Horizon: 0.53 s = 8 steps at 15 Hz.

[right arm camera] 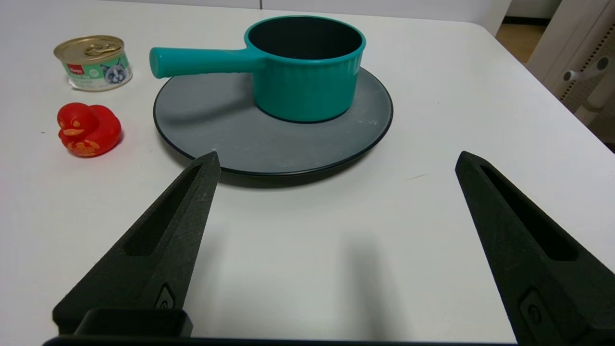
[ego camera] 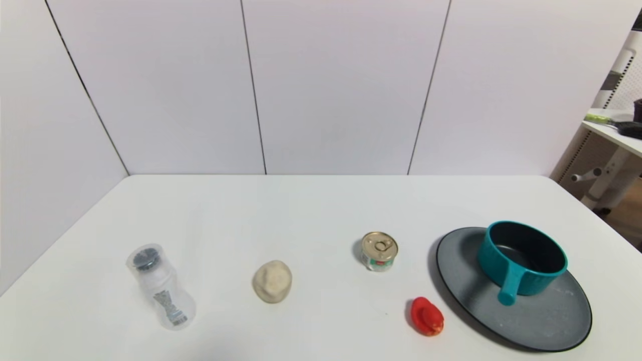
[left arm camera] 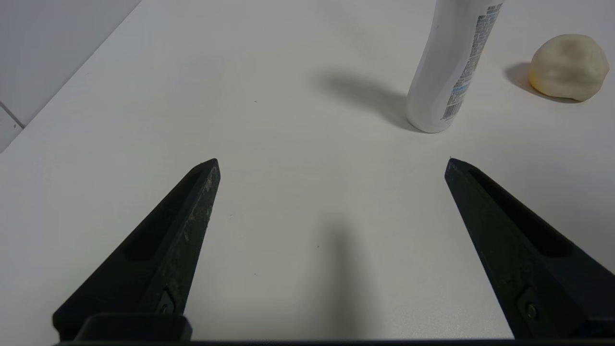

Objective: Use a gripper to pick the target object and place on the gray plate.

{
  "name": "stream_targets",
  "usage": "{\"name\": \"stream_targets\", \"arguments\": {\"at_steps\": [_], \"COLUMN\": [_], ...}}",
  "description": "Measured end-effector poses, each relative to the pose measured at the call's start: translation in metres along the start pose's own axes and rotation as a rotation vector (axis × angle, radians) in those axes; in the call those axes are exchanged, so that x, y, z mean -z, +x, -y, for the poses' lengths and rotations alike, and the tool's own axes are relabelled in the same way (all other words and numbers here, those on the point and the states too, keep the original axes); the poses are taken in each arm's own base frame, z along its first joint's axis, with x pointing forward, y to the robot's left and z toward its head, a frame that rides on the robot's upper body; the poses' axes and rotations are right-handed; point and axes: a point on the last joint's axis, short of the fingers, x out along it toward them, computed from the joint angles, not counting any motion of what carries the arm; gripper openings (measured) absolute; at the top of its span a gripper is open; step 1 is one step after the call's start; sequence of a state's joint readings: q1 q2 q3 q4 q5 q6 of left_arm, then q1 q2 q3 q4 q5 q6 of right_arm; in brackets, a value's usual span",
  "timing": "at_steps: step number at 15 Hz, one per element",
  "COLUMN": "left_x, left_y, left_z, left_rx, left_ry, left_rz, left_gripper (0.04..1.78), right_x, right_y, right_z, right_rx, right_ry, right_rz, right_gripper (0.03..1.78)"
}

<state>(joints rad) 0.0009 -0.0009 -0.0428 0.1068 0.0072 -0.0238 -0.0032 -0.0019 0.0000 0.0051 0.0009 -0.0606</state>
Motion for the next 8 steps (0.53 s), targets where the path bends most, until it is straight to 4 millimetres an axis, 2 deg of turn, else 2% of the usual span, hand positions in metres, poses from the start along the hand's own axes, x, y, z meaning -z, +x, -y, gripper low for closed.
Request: {"name": "stream_targets", "arguments": {"at_steps": [8], "left_x": [0.0], "left_y": [0.0], "left_z": [0.0], "left_rx": [0.0], "left_ry": [0.0], "left_rz": [0.0], "left_gripper": [1.69], "right_x": [-0.0001], "right_y": [0.0], "right_z": [-0.0001], "right_rx": [-0.006], "right_ry": [0.011], "right_rz": [0.001], "right_gripper": [1.69]}}
